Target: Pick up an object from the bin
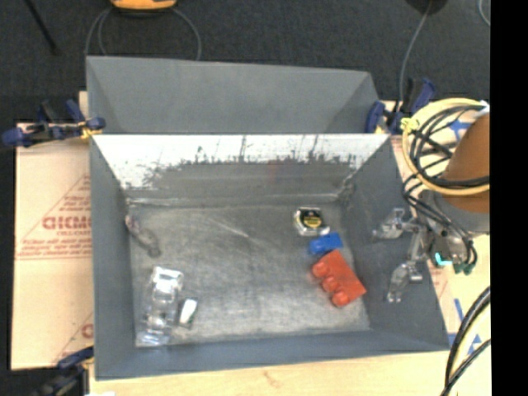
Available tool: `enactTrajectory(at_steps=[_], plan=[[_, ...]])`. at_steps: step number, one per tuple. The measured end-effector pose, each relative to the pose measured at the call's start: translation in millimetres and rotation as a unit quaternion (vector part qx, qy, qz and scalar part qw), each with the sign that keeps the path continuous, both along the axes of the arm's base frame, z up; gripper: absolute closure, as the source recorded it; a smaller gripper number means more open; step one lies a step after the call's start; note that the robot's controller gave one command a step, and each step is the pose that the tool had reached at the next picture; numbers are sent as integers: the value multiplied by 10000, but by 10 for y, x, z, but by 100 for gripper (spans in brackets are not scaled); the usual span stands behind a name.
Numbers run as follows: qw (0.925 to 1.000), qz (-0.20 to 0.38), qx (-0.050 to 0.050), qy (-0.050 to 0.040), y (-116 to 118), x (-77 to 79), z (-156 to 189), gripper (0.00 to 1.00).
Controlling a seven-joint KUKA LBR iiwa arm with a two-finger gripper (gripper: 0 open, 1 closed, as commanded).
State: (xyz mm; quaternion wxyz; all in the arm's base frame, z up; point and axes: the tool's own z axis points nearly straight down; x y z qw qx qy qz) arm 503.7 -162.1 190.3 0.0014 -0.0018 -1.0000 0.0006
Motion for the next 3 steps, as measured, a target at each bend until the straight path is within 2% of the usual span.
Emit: enactTrajectory(at_steps=[1, 2, 3], plan=[[9966, -815, -5, -76, 357, 128, -1180, 0], [9968, -791, -19, -90, 341, 136, -1152, 100], [9864, 1645, -13, -56, 218, 187, 370, 100]])
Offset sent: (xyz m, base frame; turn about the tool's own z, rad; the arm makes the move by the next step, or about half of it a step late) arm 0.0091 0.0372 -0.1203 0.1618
